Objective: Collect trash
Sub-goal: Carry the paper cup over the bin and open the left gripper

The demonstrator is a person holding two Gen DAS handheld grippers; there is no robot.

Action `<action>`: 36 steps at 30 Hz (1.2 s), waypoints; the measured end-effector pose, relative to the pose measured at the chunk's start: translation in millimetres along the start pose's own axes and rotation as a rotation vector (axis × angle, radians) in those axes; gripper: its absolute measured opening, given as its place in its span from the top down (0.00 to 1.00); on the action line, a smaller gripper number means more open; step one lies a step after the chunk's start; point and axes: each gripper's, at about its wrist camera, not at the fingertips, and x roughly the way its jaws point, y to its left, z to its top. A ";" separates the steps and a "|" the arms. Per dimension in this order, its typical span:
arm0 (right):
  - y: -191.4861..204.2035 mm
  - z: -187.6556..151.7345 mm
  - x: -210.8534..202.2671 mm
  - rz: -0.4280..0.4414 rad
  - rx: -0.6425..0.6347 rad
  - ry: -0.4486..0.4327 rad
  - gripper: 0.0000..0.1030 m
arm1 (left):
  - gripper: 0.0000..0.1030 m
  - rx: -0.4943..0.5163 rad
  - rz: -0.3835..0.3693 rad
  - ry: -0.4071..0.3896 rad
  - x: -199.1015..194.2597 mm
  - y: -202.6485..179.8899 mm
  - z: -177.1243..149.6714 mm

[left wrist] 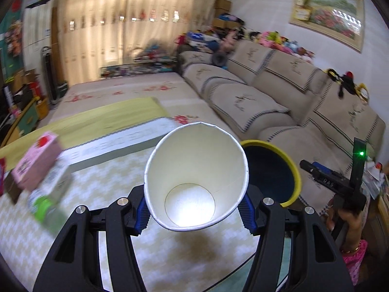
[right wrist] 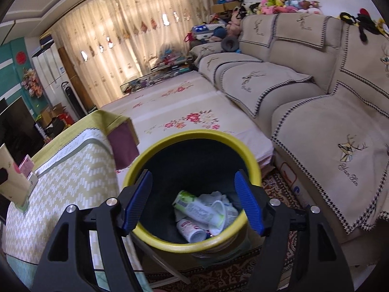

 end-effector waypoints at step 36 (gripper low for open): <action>-49.2 -17.6 15.6 -0.046 0.073 0.056 0.34 | 0.14 0.013 -0.118 0.052 78.7 -71.2 42.2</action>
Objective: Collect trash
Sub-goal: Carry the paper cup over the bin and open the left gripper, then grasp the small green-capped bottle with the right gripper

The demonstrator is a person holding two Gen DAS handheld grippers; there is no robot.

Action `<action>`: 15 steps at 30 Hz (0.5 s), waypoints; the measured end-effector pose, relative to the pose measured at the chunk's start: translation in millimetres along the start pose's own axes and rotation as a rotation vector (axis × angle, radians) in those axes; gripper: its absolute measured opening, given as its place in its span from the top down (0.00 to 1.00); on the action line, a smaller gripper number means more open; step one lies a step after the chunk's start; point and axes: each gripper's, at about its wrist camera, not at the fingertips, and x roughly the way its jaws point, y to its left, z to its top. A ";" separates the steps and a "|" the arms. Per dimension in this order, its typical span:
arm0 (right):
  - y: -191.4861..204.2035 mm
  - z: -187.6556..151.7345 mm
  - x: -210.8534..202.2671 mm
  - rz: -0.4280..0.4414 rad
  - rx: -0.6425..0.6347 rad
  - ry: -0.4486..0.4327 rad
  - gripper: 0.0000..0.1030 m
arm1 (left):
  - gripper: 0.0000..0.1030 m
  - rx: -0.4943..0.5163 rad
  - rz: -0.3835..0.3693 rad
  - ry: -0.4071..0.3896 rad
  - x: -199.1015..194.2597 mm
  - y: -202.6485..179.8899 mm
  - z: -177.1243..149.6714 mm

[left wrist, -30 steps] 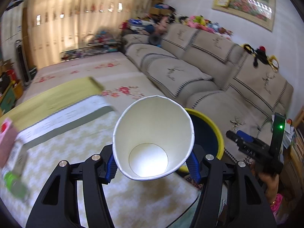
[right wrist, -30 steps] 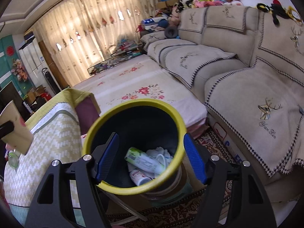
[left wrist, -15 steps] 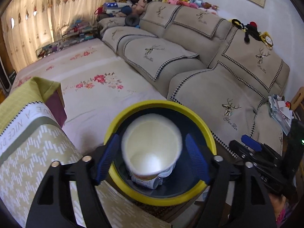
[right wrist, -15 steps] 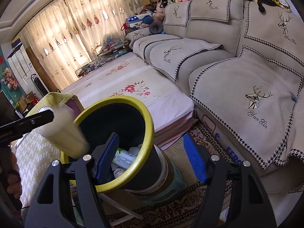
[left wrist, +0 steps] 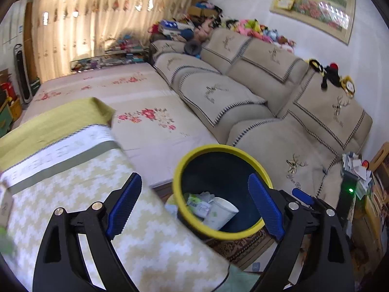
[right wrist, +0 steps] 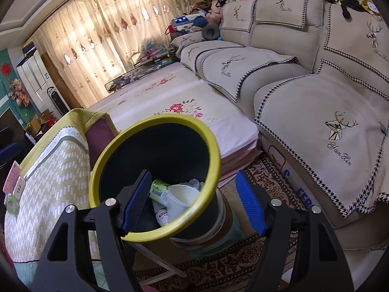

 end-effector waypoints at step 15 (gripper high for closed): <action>98.6 -6.2 -1.1 0.091 -0.165 0.030 0.33 | 0.09 -0.216 0.261 -0.166 -169.6 135.2 -88.8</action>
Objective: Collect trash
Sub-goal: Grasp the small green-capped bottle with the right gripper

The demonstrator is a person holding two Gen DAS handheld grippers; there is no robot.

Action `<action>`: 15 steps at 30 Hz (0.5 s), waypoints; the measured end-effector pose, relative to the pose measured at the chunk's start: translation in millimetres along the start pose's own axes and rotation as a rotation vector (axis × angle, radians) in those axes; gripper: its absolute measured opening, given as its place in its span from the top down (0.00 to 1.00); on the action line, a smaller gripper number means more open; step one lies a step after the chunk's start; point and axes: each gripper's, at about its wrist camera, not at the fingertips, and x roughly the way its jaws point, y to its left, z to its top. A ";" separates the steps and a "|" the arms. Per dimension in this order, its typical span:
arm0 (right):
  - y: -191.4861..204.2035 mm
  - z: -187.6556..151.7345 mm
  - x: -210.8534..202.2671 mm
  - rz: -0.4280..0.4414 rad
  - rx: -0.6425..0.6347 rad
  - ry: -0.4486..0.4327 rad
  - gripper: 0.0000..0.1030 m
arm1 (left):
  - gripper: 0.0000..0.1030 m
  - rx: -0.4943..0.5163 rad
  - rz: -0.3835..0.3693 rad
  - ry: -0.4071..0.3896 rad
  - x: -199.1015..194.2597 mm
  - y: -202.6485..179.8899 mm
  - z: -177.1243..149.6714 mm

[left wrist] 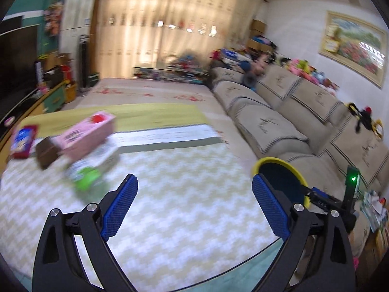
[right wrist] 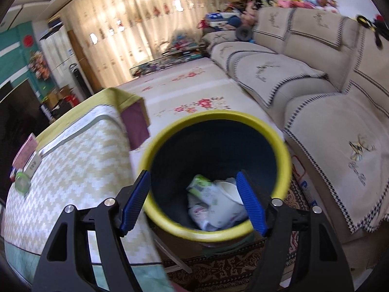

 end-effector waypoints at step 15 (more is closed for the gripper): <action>178.5 -4.5 13.0 0.236 -0.270 0.068 0.32 | 0.09 -0.205 0.186 -0.060 -72.2 139.6 -54.7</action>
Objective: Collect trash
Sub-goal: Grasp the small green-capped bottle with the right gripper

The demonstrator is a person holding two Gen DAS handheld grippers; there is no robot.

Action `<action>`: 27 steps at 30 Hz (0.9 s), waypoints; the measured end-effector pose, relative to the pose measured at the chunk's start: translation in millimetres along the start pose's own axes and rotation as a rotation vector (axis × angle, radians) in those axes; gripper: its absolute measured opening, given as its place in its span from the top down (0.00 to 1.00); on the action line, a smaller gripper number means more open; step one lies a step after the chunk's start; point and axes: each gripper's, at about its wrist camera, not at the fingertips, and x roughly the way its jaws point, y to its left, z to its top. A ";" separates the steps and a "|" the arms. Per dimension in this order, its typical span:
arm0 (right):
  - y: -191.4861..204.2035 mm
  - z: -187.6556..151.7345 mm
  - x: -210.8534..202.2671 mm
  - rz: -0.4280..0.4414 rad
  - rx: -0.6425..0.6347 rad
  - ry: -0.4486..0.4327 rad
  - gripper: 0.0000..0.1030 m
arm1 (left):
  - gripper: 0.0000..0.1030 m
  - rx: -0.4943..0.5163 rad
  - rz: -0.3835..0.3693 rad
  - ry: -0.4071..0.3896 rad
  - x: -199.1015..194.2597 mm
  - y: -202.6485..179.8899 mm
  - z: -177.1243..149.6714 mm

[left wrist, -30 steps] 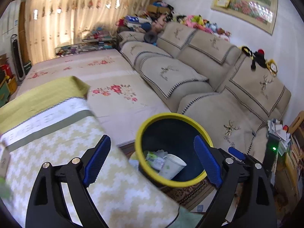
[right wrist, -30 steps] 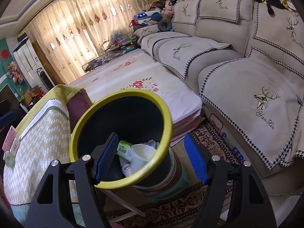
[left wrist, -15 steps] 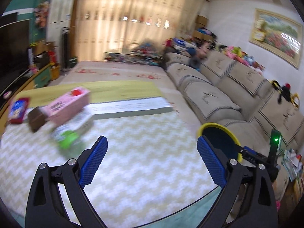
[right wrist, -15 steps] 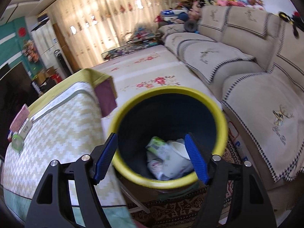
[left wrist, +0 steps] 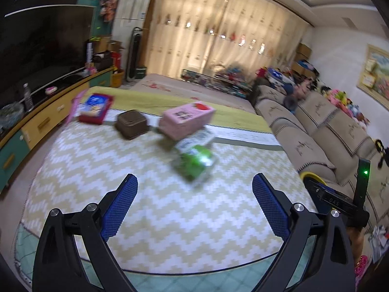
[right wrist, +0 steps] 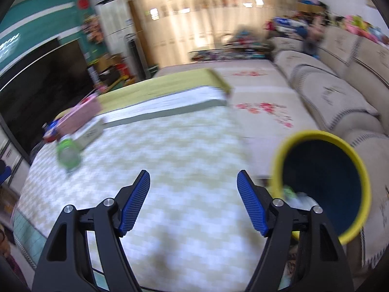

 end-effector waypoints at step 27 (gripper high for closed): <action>221.1 22.8 111.7 0.280 -0.445 0.139 0.27 | 0.09 -0.093 0.052 0.006 -7.9 65.1 -2.1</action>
